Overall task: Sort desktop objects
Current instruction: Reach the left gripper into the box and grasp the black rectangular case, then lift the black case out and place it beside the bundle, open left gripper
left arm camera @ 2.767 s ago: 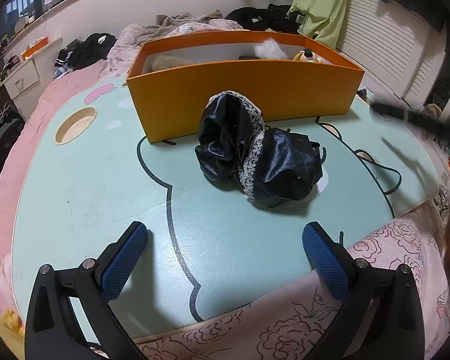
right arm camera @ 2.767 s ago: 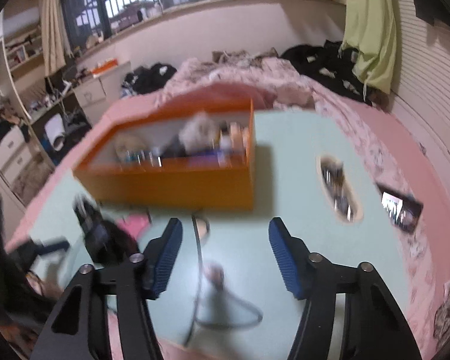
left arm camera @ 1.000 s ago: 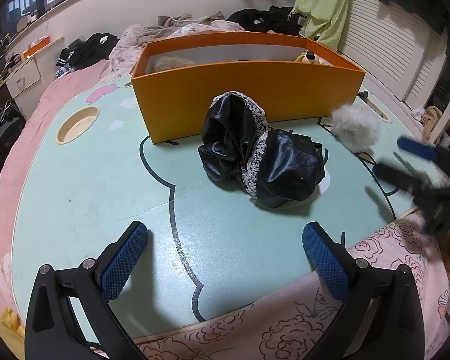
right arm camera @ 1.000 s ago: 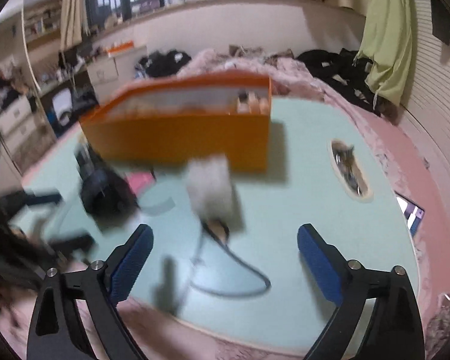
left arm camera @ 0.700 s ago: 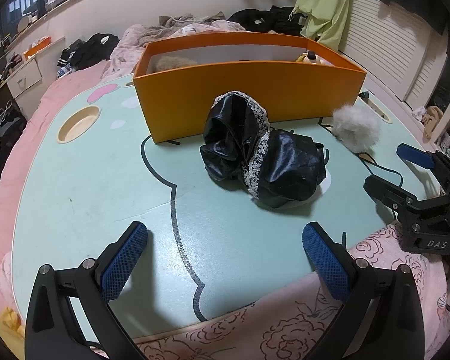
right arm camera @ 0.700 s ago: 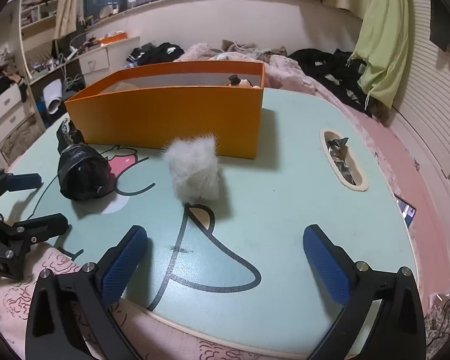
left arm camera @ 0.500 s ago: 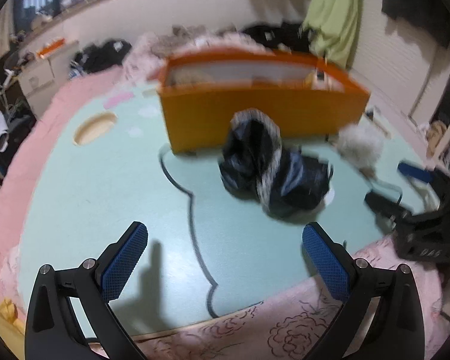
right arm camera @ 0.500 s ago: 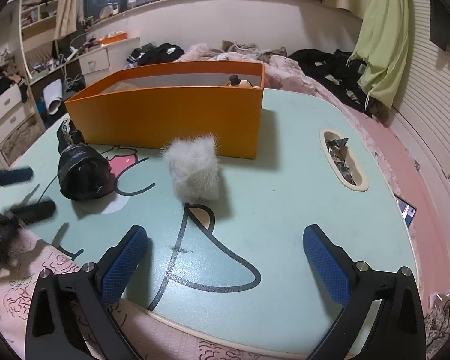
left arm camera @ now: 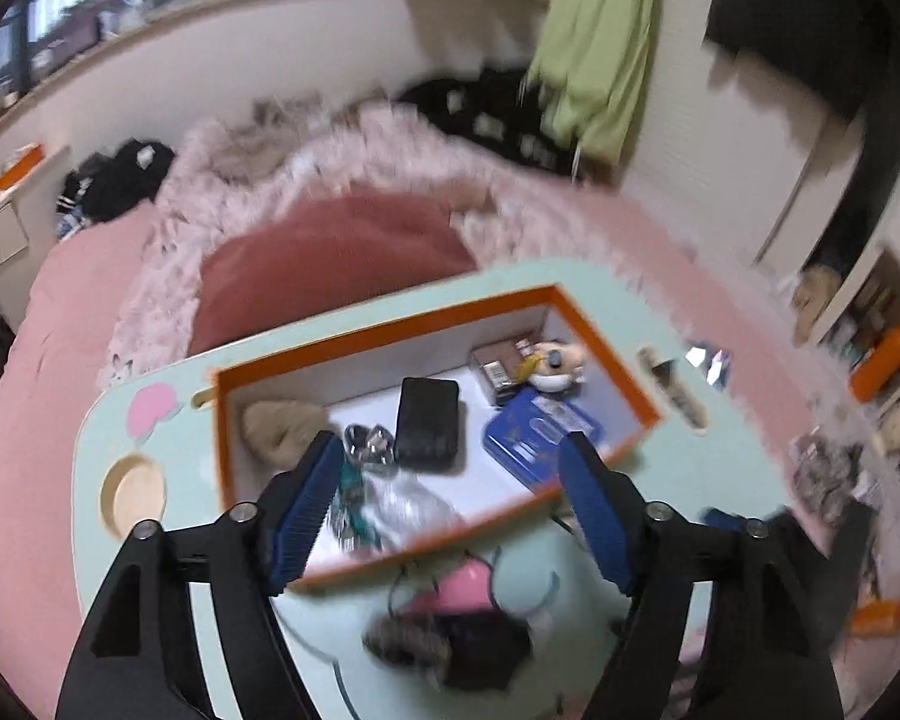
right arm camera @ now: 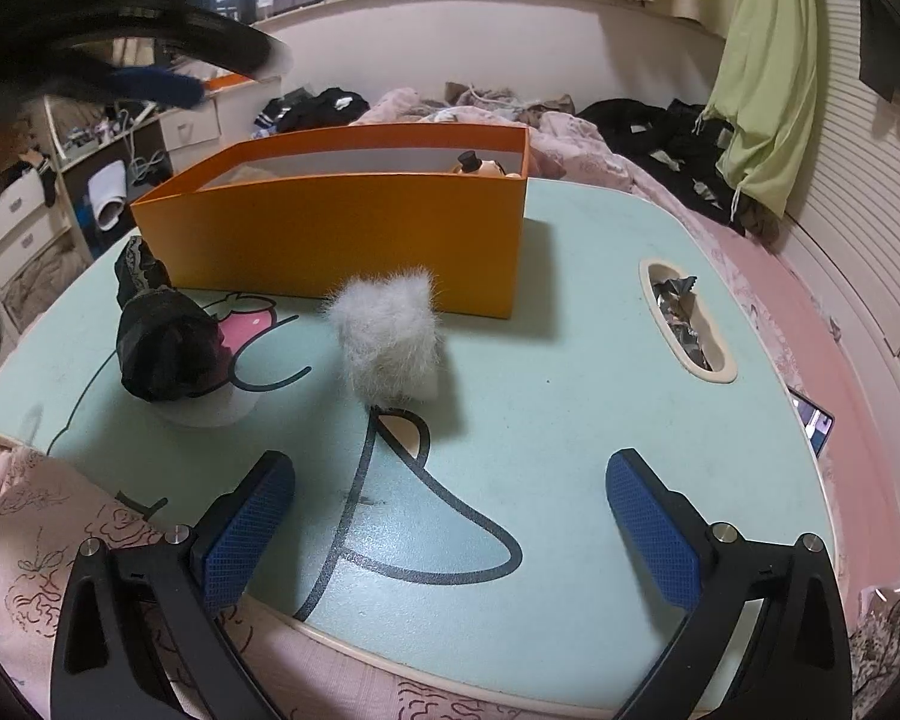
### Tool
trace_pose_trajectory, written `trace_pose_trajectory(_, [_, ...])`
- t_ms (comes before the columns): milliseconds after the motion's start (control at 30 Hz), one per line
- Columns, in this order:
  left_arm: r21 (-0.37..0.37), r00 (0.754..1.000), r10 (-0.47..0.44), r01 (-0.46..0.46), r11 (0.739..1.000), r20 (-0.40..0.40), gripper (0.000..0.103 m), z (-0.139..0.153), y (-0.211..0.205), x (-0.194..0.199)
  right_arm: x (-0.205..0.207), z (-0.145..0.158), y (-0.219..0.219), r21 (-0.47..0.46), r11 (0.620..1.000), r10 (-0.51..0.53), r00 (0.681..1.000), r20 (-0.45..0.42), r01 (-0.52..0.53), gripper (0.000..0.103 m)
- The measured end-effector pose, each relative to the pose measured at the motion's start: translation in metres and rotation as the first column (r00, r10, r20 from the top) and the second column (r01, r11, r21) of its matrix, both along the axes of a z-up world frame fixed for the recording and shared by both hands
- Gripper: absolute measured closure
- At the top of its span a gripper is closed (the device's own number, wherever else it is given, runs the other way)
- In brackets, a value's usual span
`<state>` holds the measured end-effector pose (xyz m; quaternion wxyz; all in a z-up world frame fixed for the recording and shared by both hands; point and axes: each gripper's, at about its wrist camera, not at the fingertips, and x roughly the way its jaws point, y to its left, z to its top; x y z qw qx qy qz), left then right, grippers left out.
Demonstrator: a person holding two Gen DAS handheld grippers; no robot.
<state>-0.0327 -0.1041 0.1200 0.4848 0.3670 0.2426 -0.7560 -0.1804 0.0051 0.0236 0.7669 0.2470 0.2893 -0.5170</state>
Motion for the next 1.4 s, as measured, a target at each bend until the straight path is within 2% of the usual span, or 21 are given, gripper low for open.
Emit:
trace_pose_trajectory(67, [0.074,0.999,0.028,-0.031,0.997,0.041,0.031,-0.016,-0.030,-0.010,-0.001,-0.001,0.000,0.000,1.000,0.000,1.000,0.000,0.000,0.000])
trace_pose_trajectory(167, [0.186,0.997,0.056,-0.064,0.980,0.049,0.031,-0.043,-0.060,-0.015,0.000,0.001,0.002,-0.001,1.000,0.001,1.000,0.002,-0.001,0.000])
trace_pose_trajectory(233, [0.229,0.993,0.094,-0.108,0.967,0.074,0.031,-0.055,-0.074,-0.018,0.000,0.000,0.003,-0.002,1.000,0.000,1.000,0.001,0.000,0.000])
trace_pose_trajectory(333, [0.245,0.987,0.113,-0.139,0.959,0.118,0.033,-0.068,-0.082,-0.025,0.000,0.000,0.003,-0.002,1.000,0.000,1.000,0.001,0.000,0.000])
trace_pose_trajectory(367, [0.249,0.986,0.108,-0.137,0.959,0.125,0.039,-0.071,-0.082,-0.027,0.000,0.000,0.003,-0.001,1.000,0.000,1.000,0.001,0.000,0.000])
trace_pose_trajectory(467, [0.252,0.982,0.094,-0.133,0.958,0.162,0.049,-0.081,-0.080,-0.033,0.000,-0.001,0.003,0.001,1.000,0.000,1.000,0.001,0.000,0.000])
trace_pose_trajectory(533, [0.282,0.967,0.134,-0.194,0.940,0.217,0.062,-0.092,-0.086,-0.029,0.000,0.000,0.003,0.001,1.000,0.000,1.000,0.002,0.000,0.000])
trace_pose_trajectory(600, [0.269,0.972,0.164,-0.206,0.941,0.171,0.063,-0.095,-0.089,-0.020,-0.001,-0.001,0.004,-0.001,1.000,-0.001,1.000,0.002,0.001,0.000])
trace_pose_trajectory(700, [0.250,0.976,0.157,-0.191,0.949,0.149,0.063,-0.096,-0.085,-0.017,0.000,0.001,0.003,0.000,1.000,-0.001,1.000,0.002,0.001,0.000])
trace_pose_trajectory(767, [0.235,0.985,0.146,-0.165,0.958,0.096,0.063,-0.088,-0.079,-0.014,0.000,0.000,0.003,-0.001,1.000,0.000,1.000,0.001,0.000,0.000])
trace_pose_trajectory(867, [0.136,0.991,0.133,-0.132,0.982,0.003,0.063,-0.053,-0.057,-0.009,0.000,0.000,0.004,-0.001,1.000,0.000,1.000,0.001,0.000,0.000])
trace_pose_trajectory(967, [0.043,0.989,0.122,-0.119,0.992,-0.077,0.063,-0.019,-0.025,-0.006,0.000,0.000,0.004,-0.001,1.000,-0.001,1.000,0.000,0.001,0.000])
trace_pose_trajectory(1033, [0.004,0.987,0.099,-0.099,0.995,-0.126,0.063,-0.003,-0.001,-0.008,-0.001,-0.001,0.003,-0.002,1.000,0.000,1.000,0.001,0.000,0.000])
trace_pose_trajectory(1100, [-0.005,0.981,0.052,-0.053,0.999,-0.189,0.063,0.005,0.024,-0.010,-0.001,-0.001,0.004,-0.001,1.000,0.000,1.000,0.001,0.000,0.000])
trace_pose_trajectory(1200, [0.012,0.980,0.015,-0.013,1.000,-0.196,0.063,-0.002,0.051,-0.014,-0.001,-0.001,0.004,-0.002,1.000,0.000,1.000,0.000,0.000,0.000])
trace_pose_trajectory(1400, [0.094,0.993,0.029,-0.018,0.995,-0.116,0.063,-0.062,0.063,-0.026,-0.001,-0.001,0.005,-0.002,1.000,0.000,1.000,0.000,0.000,0.000])
